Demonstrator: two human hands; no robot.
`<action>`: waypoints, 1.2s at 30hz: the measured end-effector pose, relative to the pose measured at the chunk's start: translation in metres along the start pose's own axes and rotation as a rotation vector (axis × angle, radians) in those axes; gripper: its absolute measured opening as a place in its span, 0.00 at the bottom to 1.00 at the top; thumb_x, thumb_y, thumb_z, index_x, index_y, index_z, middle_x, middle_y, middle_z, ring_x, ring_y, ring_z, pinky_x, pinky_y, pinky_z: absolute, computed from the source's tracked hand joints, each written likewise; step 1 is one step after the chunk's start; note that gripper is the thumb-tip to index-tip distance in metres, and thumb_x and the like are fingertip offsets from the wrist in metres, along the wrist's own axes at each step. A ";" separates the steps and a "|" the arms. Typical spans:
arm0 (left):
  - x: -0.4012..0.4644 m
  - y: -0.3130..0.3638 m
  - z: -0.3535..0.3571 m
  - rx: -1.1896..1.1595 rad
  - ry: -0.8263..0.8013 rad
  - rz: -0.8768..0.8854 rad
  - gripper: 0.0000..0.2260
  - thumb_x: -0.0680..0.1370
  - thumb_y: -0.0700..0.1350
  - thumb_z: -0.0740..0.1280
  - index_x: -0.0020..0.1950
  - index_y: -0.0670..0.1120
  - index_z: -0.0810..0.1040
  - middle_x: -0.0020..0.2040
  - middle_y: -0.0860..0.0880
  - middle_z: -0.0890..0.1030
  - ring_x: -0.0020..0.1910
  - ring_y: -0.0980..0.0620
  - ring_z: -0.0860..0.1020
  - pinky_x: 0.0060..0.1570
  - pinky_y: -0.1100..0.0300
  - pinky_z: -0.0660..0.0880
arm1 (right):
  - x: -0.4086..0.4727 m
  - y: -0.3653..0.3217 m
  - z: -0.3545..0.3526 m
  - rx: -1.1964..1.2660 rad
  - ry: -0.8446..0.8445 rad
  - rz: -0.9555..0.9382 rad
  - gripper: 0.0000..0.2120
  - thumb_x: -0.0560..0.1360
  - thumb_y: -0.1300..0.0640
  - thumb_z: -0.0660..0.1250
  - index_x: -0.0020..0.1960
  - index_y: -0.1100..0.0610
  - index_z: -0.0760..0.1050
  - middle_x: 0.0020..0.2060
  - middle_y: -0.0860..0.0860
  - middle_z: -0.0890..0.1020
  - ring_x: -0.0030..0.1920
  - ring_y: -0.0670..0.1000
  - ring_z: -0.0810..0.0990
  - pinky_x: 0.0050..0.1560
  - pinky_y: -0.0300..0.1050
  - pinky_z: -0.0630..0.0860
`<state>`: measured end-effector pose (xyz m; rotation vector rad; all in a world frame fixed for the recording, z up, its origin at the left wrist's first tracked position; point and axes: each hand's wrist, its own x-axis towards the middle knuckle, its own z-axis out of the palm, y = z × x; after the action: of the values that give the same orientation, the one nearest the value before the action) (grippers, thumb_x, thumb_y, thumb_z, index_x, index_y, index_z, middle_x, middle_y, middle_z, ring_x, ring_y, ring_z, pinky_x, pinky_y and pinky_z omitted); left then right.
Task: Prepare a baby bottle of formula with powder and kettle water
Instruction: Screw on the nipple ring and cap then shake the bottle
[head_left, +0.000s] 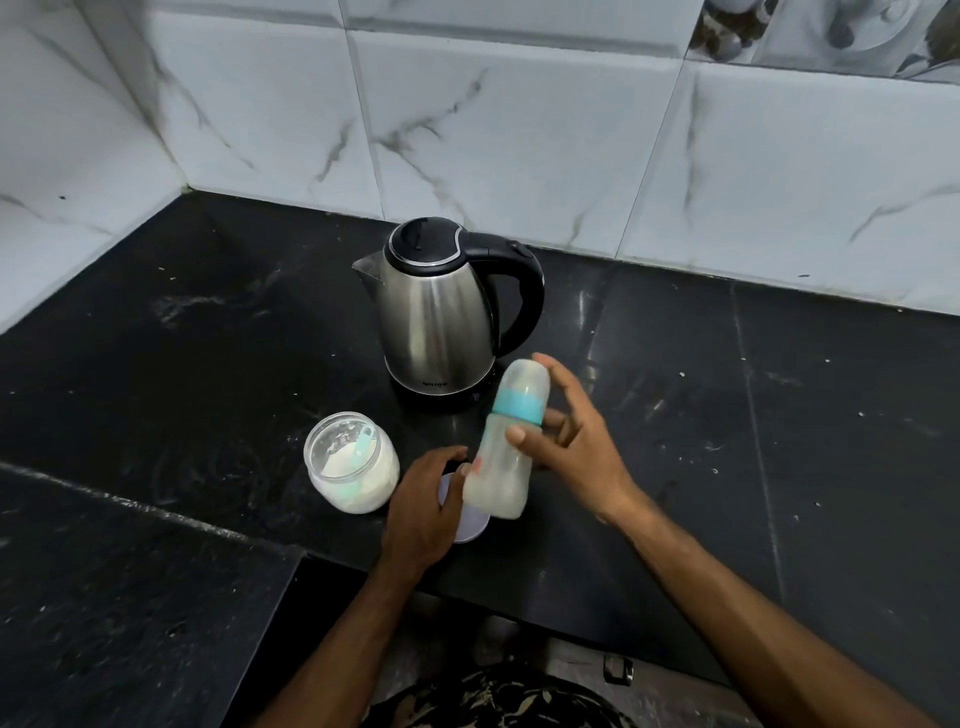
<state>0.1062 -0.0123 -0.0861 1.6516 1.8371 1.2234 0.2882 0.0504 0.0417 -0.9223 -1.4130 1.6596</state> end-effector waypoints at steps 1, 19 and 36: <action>0.000 0.001 0.000 -0.001 0.003 -0.008 0.19 0.79 0.56 0.60 0.61 0.45 0.79 0.57 0.50 0.81 0.56 0.54 0.78 0.59 0.63 0.71 | 0.002 -0.003 -0.002 0.017 0.043 -0.022 0.35 0.69 0.58 0.73 0.72 0.44 0.62 0.52 0.57 0.84 0.51 0.55 0.85 0.45 0.49 0.82; 0.000 0.004 0.000 0.014 0.028 -0.024 0.18 0.80 0.56 0.59 0.59 0.46 0.80 0.55 0.55 0.80 0.54 0.60 0.76 0.58 0.69 0.69 | 0.016 -0.006 -0.006 0.226 0.252 -0.025 0.34 0.72 0.55 0.73 0.73 0.45 0.62 0.46 0.51 0.86 0.48 0.54 0.85 0.45 0.56 0.83; -0.001 0.000 0.000 -0.001 0.000 -0.030 0.19 0.79 0.55 0.60 0.61 0.44 0.80 0.57 0.51 0.81 0.56 0.52 0.78 0.59 0.60 0.72 | 0.011 -0.007 -0.001 0.022 0.074 -0.048 0.34 0.71 0.61 0.72 0.72 0.46 0.62 0.52 0.58 0.83 0.49 0.53 0.85 0.42 0.47 0.82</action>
<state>0.1066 -0.0133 -0.0861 1.6178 1.8548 1.2116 0.2851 0.0612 0.0475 -0.9207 -1.3545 1.5870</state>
